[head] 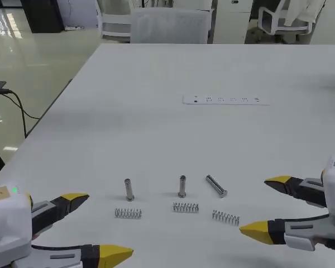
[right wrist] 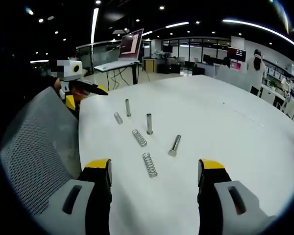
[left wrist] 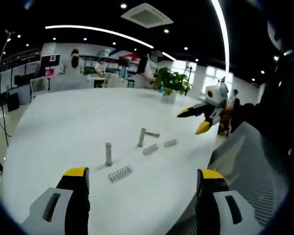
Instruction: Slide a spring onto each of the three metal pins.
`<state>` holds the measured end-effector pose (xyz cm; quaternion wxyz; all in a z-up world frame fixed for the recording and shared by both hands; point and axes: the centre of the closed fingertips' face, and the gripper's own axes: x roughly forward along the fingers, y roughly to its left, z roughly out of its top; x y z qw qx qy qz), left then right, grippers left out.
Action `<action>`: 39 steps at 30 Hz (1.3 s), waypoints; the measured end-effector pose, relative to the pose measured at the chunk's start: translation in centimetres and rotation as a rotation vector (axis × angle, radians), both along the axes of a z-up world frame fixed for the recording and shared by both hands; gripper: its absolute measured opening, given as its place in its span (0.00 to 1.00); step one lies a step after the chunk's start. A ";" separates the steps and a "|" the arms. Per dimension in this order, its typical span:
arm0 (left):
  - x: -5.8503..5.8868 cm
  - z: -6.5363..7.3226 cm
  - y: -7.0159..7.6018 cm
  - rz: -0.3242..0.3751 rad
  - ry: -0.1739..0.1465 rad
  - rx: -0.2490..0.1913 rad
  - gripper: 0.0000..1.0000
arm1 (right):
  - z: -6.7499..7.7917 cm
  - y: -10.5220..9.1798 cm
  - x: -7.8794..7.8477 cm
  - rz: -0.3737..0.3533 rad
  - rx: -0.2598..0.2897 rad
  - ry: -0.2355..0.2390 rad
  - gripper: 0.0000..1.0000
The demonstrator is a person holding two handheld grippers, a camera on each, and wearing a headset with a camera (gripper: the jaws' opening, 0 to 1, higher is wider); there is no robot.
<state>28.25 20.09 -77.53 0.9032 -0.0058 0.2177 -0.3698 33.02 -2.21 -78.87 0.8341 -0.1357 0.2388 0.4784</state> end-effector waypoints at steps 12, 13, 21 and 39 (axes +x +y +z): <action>0.0 0.2 0.0 0.001 -0.004 0.001 0.87 | 0.1 0.1 0.1 0.001 0.001 -0.003 0.71; -0.1 0.2 -0.1 0.001 -0.005 0.000 0.87 | 0.1 0.1 0.1 0.002 0.000 -0.003 0.71; -0.1 0.6 0.0 0.004 -0.013 -0.001 0.87 | 0.5 0.2 0.6 0.006 -0.001 -0.010 0.71; -0.1 1.1 0.1 0.016 -0.023 -0.001 0.87 | 2.2 2.7 5.6 0.027 -0.071 -0.037 0.61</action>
